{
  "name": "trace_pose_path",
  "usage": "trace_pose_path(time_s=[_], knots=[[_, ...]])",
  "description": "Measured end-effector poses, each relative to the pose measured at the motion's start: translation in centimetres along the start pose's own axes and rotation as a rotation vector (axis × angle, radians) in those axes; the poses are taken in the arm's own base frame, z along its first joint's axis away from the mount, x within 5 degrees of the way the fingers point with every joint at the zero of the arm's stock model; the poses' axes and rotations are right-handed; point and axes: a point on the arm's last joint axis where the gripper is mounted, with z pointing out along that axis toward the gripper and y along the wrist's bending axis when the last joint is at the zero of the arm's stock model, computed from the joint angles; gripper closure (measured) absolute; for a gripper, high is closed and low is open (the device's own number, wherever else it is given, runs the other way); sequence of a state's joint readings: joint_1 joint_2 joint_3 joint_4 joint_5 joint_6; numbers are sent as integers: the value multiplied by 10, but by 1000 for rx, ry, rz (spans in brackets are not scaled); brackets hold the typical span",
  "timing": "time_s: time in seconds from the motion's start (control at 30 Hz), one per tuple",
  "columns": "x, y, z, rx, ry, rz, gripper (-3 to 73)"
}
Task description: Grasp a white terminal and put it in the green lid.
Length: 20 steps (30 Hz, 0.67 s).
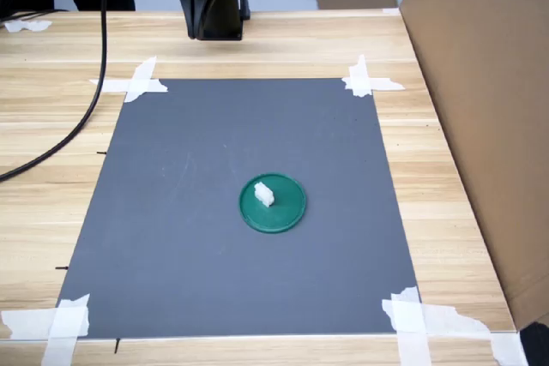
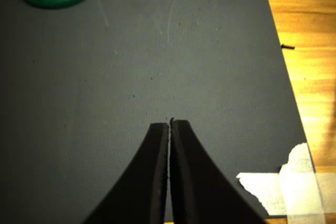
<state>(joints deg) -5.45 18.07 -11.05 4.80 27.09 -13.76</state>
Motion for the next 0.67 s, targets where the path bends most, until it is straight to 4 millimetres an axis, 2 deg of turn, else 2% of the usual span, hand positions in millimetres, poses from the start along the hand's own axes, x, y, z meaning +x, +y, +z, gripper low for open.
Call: trace_pose_path(time_s=[0.07,0.17,0.33,0.67], knots=[[3,0,1,6,-10,2,719],[21,3,2,13,-22,6,719],[31,4,0,24,-85,4,719],[33,5,-4,32,-139,5,719]])
